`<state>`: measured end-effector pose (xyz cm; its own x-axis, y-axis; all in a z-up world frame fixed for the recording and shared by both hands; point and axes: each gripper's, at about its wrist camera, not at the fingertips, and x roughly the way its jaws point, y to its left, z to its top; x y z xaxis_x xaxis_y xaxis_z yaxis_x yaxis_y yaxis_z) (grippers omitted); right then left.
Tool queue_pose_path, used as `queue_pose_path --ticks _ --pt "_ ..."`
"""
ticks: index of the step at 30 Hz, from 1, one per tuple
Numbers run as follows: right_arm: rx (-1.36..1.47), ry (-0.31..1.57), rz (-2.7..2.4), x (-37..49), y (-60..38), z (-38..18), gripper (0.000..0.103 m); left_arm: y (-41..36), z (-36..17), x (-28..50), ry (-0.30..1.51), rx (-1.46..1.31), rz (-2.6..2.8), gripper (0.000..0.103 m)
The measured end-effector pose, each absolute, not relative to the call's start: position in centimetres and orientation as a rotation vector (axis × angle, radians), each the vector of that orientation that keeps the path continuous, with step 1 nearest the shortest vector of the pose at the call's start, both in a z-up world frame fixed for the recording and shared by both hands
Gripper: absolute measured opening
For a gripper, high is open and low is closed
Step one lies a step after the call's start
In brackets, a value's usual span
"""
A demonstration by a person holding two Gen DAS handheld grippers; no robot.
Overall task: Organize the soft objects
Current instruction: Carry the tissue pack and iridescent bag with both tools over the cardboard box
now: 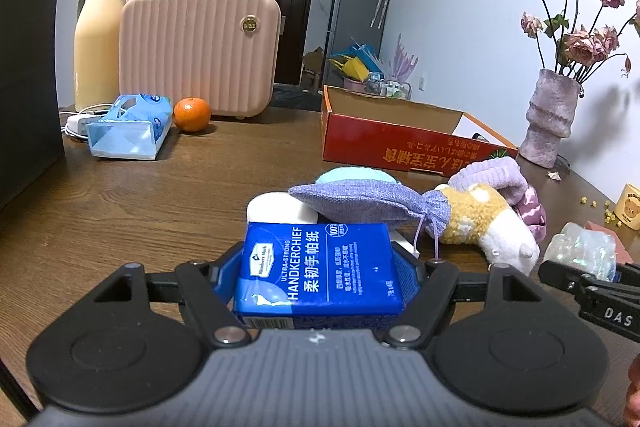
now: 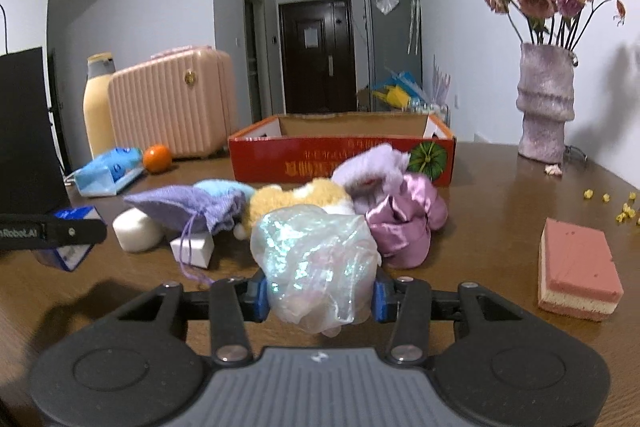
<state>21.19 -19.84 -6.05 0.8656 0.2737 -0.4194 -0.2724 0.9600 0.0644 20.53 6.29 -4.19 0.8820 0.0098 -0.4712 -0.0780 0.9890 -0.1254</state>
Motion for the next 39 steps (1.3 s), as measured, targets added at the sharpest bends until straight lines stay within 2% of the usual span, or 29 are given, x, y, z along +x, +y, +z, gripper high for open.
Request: queue_pose_path --ticks 17,39 --pt "0.027 0.377 0.273 21.5 -20.5 -5.0 0.044 6.0 -3.4 20.8 0.459 -0.151 0.071 0.075" --pt "0.075 0.243 0.240 26.6 -20.6 0.5 0.045 1.9 2.9 25.8 0.307 -0.185 0.056 0.075"
